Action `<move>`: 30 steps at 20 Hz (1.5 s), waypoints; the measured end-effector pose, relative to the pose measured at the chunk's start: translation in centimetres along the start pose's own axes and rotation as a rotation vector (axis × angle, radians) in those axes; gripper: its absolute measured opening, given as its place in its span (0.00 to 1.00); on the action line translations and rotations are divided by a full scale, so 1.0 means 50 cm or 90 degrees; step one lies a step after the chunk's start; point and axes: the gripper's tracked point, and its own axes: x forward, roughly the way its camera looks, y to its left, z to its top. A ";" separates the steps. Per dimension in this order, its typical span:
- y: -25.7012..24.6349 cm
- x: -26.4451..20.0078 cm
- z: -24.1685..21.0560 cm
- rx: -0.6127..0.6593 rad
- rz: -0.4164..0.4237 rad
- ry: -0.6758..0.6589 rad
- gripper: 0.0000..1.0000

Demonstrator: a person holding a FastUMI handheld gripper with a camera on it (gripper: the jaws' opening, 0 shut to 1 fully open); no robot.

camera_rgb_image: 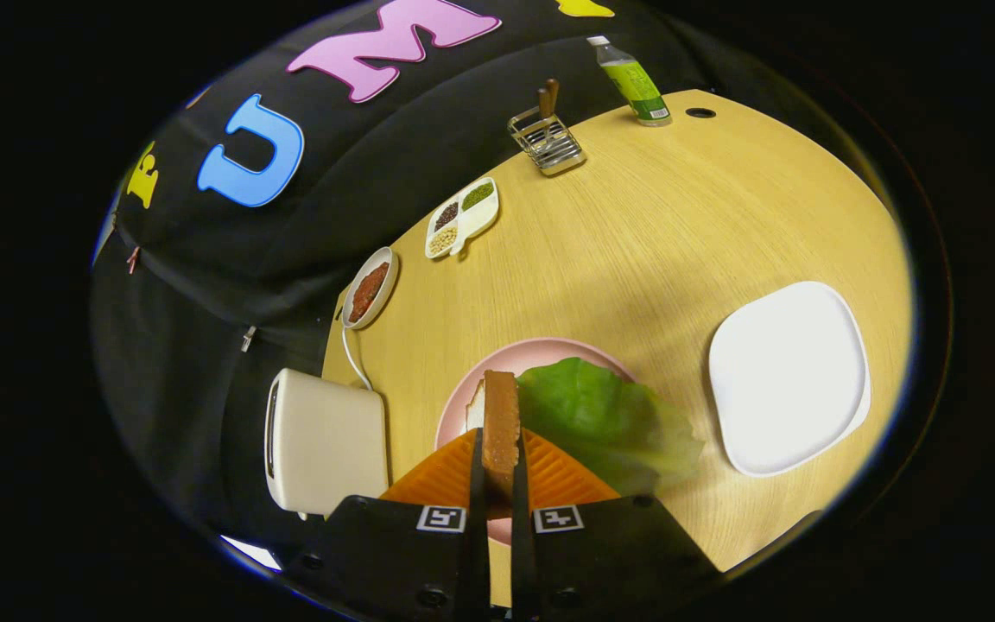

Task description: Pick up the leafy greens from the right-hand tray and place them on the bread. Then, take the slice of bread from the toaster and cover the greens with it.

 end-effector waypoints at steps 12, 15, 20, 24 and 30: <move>-0.105 0.004 -0.007 -0.120 -0.127 0.013 0.54; -0.113 0.003 -0.007 -0.168 -0.150 0.011 0.57; -0.108 -0.018 -0.021 -0.232 -0.156 0.016 0.85; -0.094 -0.047 -0.019 -0.257 -0.149 0.006 1.00; -0.034 -0.130 0.042 -0.244 -0.116 -0.058 1.00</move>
